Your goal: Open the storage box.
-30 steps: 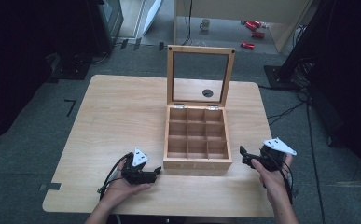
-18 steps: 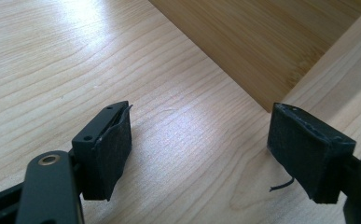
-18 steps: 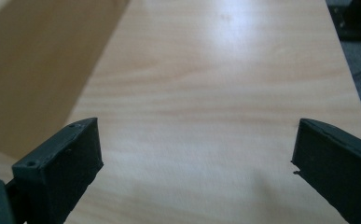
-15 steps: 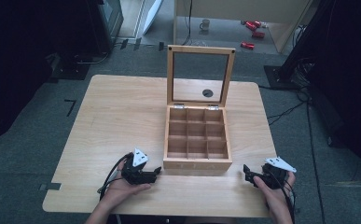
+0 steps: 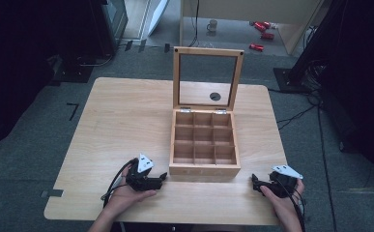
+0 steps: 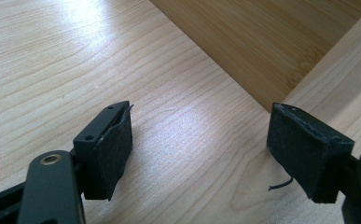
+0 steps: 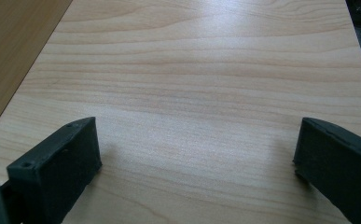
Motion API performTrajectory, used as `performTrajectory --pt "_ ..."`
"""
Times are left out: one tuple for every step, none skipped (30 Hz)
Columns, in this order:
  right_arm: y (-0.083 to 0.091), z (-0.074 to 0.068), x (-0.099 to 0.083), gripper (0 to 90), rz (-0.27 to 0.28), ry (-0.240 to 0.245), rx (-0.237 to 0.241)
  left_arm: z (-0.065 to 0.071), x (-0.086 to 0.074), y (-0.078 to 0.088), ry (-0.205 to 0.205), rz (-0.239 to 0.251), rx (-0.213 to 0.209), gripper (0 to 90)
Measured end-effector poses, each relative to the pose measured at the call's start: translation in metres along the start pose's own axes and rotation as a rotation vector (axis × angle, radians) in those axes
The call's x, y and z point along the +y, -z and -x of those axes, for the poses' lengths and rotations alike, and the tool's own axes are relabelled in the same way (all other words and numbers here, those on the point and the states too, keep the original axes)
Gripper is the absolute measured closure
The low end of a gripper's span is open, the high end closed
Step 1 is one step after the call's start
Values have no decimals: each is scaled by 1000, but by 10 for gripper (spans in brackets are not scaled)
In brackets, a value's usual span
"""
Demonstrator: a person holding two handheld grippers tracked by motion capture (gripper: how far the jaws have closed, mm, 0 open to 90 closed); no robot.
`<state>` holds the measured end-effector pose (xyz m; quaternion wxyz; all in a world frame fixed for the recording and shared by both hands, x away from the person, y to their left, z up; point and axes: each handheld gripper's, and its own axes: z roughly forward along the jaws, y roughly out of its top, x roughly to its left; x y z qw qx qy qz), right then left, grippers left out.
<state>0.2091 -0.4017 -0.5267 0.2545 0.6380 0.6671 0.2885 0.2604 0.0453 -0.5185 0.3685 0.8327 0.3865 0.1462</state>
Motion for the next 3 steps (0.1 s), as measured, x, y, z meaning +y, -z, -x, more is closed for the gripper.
performTrajectory --pt "0 0 0 0 0 0 0 0 0 0 -1 0 1 231" --pt "0 0 0 0 0 0 0 0 0 0 -1 0 1 231" --pt "0 0 0 0 -1 1 0 0 0 0 1 0 0 231"
